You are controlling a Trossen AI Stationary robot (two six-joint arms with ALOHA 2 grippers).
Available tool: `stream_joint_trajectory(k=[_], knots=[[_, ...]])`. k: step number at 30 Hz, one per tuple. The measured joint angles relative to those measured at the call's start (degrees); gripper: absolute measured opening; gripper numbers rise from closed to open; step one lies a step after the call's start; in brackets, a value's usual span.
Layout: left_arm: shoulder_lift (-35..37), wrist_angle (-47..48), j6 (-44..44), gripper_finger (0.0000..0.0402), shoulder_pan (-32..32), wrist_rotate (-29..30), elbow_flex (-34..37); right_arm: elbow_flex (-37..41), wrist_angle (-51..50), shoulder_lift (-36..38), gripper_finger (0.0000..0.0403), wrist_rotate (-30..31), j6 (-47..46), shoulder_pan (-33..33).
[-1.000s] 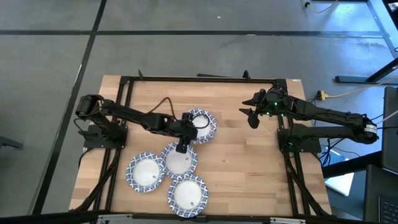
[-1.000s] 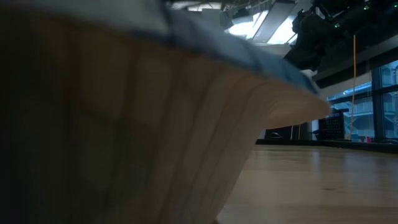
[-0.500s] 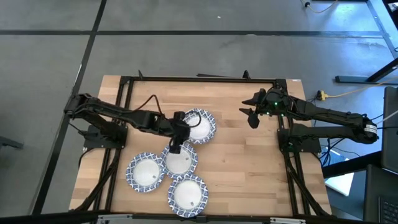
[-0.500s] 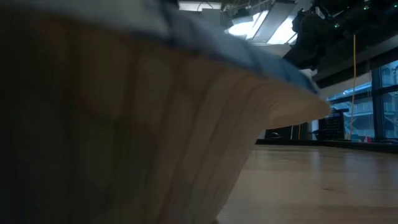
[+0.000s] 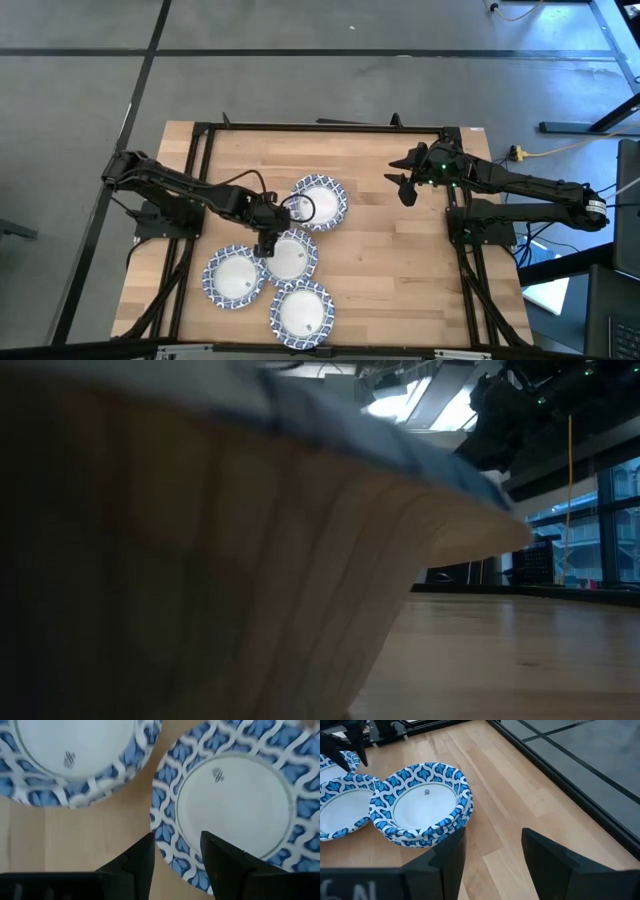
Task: Nest bowls inside each other
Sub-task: Stack the blue patterned bowl on the stacked blue patterned bowls
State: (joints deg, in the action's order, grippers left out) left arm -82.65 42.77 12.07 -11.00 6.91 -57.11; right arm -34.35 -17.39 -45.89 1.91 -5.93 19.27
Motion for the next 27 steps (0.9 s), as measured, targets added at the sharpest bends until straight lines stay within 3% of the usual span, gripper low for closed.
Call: stream_joint_trajectory(k=[9, 12, 27], knots=[[0.0, -6.74, 4.35, 0.0152, 2.85, -0.72, 11.03, 0.0, -0.02, 0.0, 0.0193, 0.0, -0.02, 0.0], [0.0, -11.14, 5.08, 0.0152, 3.92, -3.66, 13.48, 0.0, -0.02, 0.0, 0.0193, 0.0, -0.02, 0.0], [0.04, -15.36, 7.47, 0.0152, 4.37, -10.34, 12.11, 0.0, -0.07, 0.0, 0.0193, -0.01, 0.24, 0.0]])
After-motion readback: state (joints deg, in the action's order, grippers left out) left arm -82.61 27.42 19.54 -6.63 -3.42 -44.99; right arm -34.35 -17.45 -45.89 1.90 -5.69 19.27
